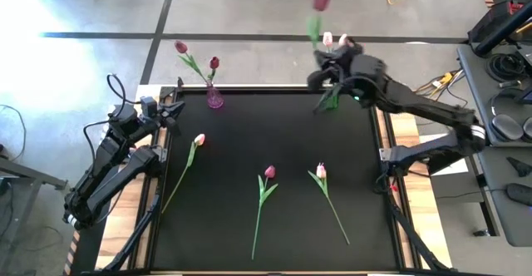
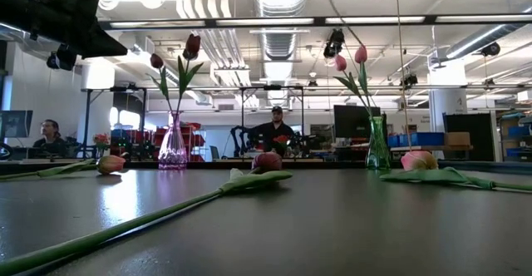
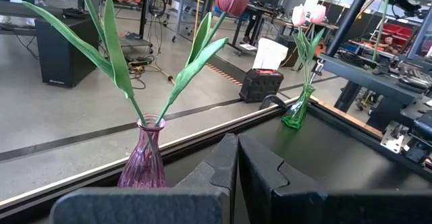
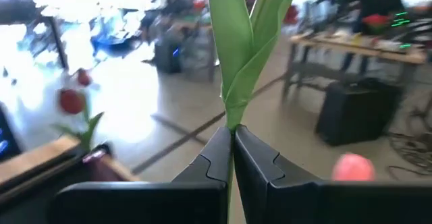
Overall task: Sort flowers into vase by color
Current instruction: Put the top red flower into the purple vase
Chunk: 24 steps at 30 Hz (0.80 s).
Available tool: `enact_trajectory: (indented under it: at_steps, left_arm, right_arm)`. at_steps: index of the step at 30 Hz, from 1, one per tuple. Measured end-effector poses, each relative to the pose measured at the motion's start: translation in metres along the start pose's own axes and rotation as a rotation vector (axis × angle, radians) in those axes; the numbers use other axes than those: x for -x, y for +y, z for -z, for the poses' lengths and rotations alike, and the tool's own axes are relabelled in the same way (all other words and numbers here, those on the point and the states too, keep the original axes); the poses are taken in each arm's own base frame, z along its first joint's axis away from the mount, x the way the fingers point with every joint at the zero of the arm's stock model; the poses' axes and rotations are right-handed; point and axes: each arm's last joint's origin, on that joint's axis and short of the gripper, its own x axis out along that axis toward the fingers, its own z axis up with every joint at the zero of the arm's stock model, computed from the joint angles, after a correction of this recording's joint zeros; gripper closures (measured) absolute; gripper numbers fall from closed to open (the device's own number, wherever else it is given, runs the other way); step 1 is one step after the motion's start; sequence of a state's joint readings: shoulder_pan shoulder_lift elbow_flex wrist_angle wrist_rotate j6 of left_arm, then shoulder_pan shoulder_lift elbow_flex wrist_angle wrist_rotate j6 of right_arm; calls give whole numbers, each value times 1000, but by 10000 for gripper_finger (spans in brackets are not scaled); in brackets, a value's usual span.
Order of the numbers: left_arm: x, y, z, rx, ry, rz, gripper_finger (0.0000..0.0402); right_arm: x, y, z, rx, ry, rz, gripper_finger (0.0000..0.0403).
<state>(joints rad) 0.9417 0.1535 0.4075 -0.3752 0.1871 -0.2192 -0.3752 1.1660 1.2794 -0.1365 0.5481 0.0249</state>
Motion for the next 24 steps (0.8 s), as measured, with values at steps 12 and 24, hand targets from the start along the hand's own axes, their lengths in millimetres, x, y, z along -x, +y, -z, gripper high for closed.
enact_trajectory:
  at_steps: [12, 24]
  left_arm:
    - [0, 0, 0, 0, -1, -6, 402]
    - [0, 1, 0, -27, -5, -24, 402]
  right_arm:
    - [35, -62, 78, -219, -317, 152, 394]
    - [16, -103, 141, -331, -395, 339, 394]
